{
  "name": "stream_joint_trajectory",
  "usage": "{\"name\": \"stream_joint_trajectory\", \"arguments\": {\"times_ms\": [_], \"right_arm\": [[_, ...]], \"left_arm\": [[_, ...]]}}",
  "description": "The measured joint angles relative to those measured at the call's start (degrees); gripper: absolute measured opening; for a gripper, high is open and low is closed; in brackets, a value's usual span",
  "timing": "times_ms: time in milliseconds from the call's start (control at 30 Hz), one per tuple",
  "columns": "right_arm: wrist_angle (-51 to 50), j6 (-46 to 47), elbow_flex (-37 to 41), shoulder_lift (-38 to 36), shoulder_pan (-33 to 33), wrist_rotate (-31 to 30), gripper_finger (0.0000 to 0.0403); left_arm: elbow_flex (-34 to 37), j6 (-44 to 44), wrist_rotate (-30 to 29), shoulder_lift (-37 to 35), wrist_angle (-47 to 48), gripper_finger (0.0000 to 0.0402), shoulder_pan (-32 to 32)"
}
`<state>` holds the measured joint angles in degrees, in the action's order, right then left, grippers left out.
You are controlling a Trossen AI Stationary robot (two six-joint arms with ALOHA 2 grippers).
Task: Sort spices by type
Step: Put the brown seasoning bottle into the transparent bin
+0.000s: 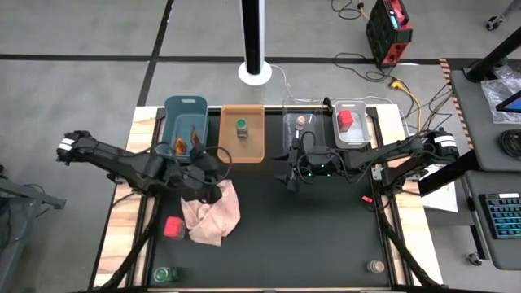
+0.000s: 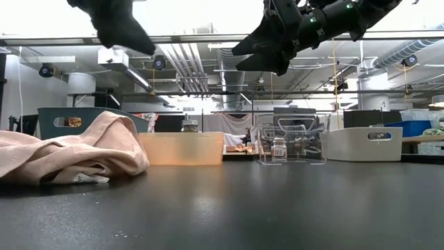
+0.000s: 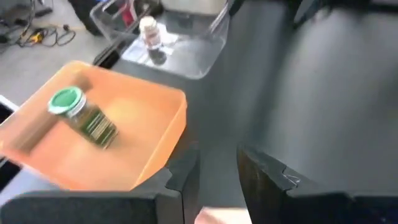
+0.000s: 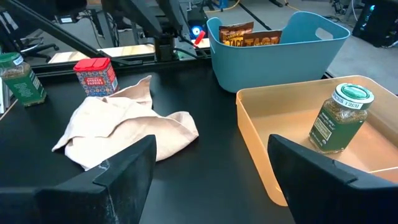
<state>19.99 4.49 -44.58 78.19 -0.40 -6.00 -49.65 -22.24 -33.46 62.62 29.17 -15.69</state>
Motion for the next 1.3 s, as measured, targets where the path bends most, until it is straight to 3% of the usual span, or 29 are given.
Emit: {"name": "stream_joint_trajectory", "arguments": {"times_ms": [267, 633, 800, 967, 1200, 1300], "right_arm": [[0.42, 0.00, 0.00, 0.00, 0.02, 0.00, 0.0313], [1.72, 0.10, -0.02, -0.02, 0.11, 0.00, 0.0333], [1.66, 10.84, -0.02, -0.04, 0.15, 0.04, 0.0332], [0.78, 8.90, -0.03, -0.09, 0.11, 0.06, 0.0322], [-13.46, 15.16, -5.06, -1.06, 3.42, -0.33, 0.0306], [-26.91, 20.12, -10.94, -1.60, 6.33, -3.75, 0.0300]], "left_arm": [[-0.04, -1.24, 1.53, -0.28, 2.38, 0.0089, -0.01], [-0.02, 5.20, 1.50, 2.68, 1.92, 0.0089, -0.01], [-0.02, 5.12, 1.32, 5.30, 0.81, 0.0089, -0.01], [-0.02, 5.25, 1.21, 8.05, -0.58, 0.0089, -0.01], [-0.02, 5.15, 1.14, 11.04, 0.03, 0.0089, 0.09], [-0.31, 4.35, 0.39, 12.09, 0.18, 0.0089, 0.10]]}}
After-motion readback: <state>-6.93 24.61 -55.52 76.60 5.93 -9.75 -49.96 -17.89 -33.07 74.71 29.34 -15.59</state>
